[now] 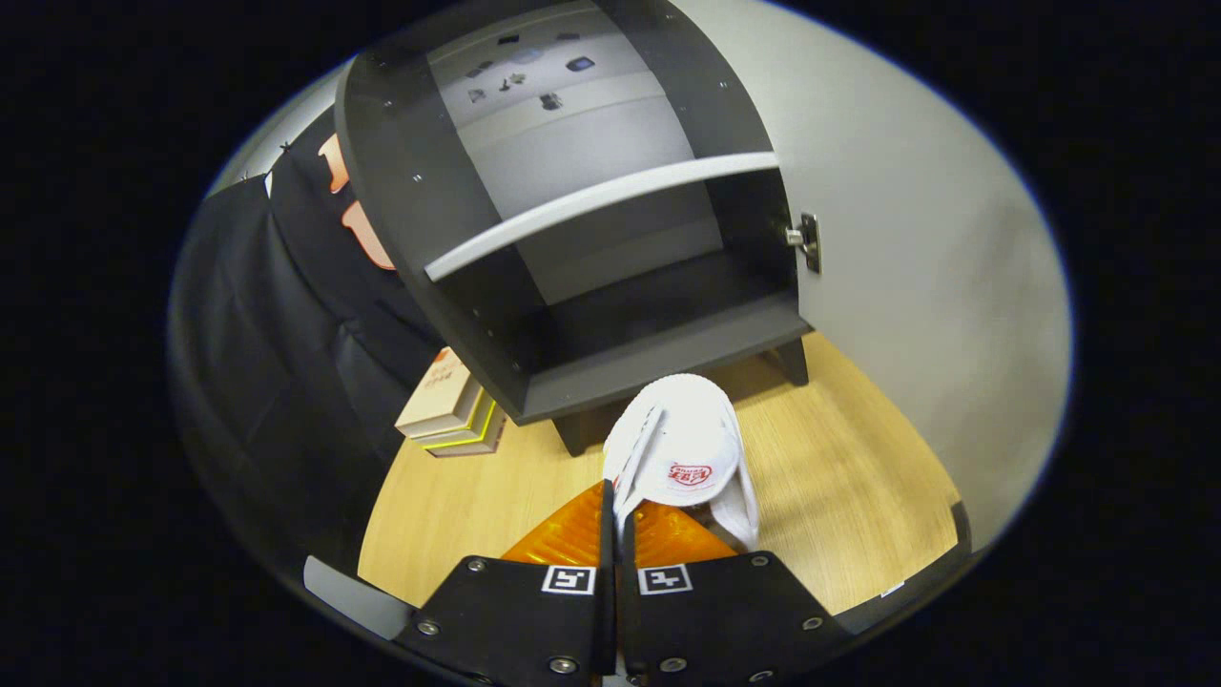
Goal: Open the shoe cabinet door, grab the shoes and put them into the shoe cabinet, then close the shoe cabinet door.
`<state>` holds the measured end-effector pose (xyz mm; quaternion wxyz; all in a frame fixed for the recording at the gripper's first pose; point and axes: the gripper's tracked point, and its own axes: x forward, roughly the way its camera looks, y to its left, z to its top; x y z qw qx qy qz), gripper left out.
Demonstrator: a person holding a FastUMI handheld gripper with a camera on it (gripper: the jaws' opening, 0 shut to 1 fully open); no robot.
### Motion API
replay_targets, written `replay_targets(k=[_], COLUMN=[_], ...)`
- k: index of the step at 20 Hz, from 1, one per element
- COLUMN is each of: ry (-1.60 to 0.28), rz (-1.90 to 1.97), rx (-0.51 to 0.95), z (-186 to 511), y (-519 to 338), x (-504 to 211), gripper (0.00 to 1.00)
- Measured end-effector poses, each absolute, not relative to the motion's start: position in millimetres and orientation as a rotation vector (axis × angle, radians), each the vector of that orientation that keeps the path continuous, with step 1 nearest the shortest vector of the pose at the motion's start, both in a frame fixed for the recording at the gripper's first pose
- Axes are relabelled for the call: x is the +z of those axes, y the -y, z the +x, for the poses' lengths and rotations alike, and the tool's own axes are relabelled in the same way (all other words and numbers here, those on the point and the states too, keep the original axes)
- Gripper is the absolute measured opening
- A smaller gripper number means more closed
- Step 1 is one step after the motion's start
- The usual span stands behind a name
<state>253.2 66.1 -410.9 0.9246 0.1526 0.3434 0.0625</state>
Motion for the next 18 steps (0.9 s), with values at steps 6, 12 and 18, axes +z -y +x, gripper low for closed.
replay_targets(k=[6, 12, 18], ry=[-0.565, -0.488, -0.423], rz=[0.275, 0.246, 0.194], rx=[0.151, 0.16, 0.181], z=[244, 260, 324], y=[-66, -67, -72], x=[-308, -246, -220], gripper=[0.02, 0.02, 0.02])
